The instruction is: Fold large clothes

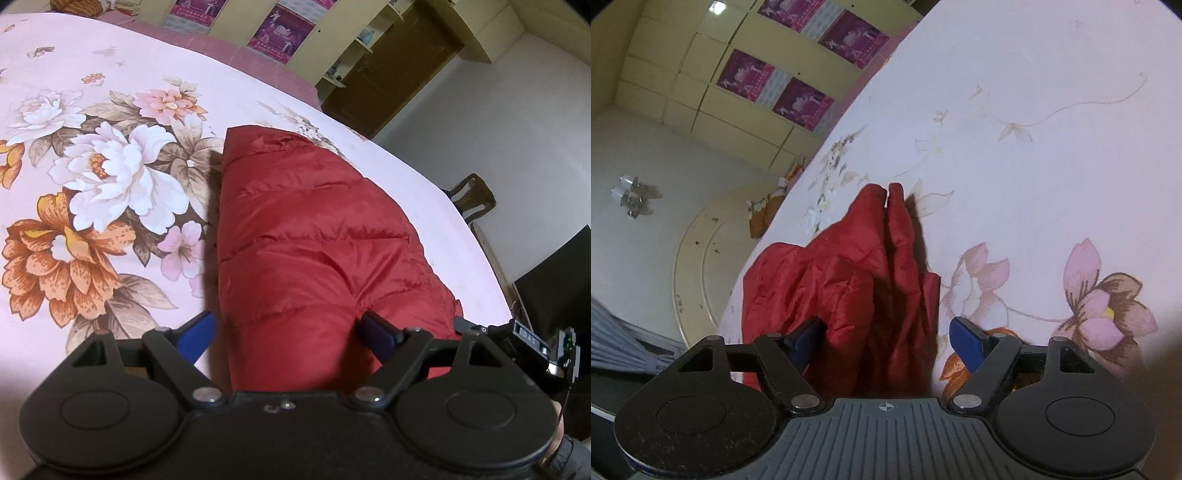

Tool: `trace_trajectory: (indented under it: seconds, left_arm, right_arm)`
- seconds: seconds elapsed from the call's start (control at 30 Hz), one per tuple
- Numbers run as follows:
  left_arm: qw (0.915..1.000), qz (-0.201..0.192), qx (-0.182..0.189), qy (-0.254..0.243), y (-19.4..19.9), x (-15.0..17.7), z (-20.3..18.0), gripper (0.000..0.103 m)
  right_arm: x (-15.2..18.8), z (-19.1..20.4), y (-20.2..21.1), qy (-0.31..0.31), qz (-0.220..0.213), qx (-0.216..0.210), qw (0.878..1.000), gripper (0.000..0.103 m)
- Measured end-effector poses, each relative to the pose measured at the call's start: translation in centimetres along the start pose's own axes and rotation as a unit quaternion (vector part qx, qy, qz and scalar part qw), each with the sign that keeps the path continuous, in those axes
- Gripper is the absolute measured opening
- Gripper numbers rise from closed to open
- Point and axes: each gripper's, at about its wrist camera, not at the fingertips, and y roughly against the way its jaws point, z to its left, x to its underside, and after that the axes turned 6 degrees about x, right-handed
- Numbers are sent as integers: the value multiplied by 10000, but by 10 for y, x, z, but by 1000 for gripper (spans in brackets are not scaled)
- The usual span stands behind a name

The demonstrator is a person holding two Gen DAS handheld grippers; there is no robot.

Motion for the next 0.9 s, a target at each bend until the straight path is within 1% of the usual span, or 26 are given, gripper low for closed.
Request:
trace_trajectory:
  seconds: [0.1,0.13,0.17,0.2,0.23,0.3,0.37,0.4,0.43,0.53,0.6,0.63,0.67,0.7,0.73,0.8,0.83,0.9]
  left_arm:
    - [10000,-22,-3,27,-4,-4,1,85]
    - [10000,-26,11,62,-7,-5,2,85]
    - [9999,-29,42,135,-9,-6,4,83]
    - [9998,-23,70,202,-11,-7,5,82]
    - [9996,-10,97,249,-13,-7,5,81]
    - [9997,-5,53,252,-15,-7,4,81]
    - [9997,-19,34,261,-14,-6,2,81]
    - [9996,-25,28,267,-14,-5,2,81]
    - [9995,-26,24,300,-14,-4,3,82]
    - [9983,46,130,560,-20,-2,10,82]
    - [9977,32,199,640,-24,-2,11,78]
    - [9979,7,208,621,-25,-2,9,76]
    - [9981,-31,226,573,-25,-2,7,71]
    - [9982,-90,250,534,-23,-3,3,65]
    - [9984,-166,272,464,-20,-3,-3,63]
    - [9992,-243,212,251,-14,-3,-13,61]
    - [9996,-212,94,151,-14,-3,-16,61]
    - [9997,6,-204,100,-24,-3,-16,61]
  right_arm:
    - [-2,6,-7,90,-99,20,9999,75]
    - [-3,5,-10,25,-132,-32,9999,72]
    - [-4,2,-13,-81,-119,-107,9998,64]
    - [-6,-3,-17,-224,-41,-189,9996,50]
    - [-7,-7,-21,-340,29,-273,9990,44]
    - [-8,-6,-21,-262,85,-275,9992,42]
    - [-8,-2,-15,34,113,-184,9998,43]
    - [-7,-2,-12,103,127,-154,9997,45]
    - [-7,-3,-10,119,133,-155,9997,51]
    - [-8,-1,-16,227,194,-200,9994,51]
    - [-8,6,-24,342,244,-212,9989,50]
    - [-8,10,-28,438,268,-212,9985,44]
    - [-7,13,-31,514,310,-219,9980,38]
    - [-6,15,-34,559,331,-221,9976,31]
    - [-5,17,-34,628,327,-200,9973,24]
    - [-4,26,-24,878,200,-200,9957,21]
    - [-3,28,-20,948,156,-222,9951,21]
    - [-1,25,-23,966,206,-157,9950,20]
